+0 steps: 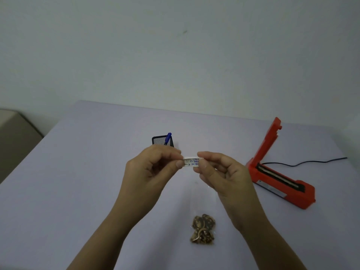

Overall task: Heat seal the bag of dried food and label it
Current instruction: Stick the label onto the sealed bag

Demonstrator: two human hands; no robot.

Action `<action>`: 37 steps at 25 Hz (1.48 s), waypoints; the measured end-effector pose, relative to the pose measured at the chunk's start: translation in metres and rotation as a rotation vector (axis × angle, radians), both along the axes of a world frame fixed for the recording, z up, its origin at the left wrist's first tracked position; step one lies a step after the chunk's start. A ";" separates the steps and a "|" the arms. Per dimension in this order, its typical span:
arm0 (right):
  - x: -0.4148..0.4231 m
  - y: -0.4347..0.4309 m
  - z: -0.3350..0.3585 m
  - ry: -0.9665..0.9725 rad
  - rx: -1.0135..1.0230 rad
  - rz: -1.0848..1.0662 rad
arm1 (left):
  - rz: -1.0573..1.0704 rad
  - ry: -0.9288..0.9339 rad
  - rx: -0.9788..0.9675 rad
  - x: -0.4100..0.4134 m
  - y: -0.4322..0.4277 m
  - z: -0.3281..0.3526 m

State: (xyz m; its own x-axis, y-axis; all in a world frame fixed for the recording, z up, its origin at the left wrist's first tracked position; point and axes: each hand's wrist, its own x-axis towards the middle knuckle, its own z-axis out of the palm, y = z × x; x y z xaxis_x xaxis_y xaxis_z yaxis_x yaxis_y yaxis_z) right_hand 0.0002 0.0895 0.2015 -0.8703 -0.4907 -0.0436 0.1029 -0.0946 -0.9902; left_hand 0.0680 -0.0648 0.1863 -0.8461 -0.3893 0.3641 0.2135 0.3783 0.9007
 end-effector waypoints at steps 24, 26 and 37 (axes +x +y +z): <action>-0.068 -0.104 -0.248 0.316 0.882 0.152 | 0.503 -0.425 0.539 0.009 -0.052 -0.100; -0.067 -0.105 -0.256 0.365 0.912 0.172 | 0.500 -0.442 0.522 0.009 -0.054 -0.106; -0.086 0.014 -0.226 0.218 0.748 -0.380 | 0.225 -0.589 0.463 -0.052 -0.003 -0.143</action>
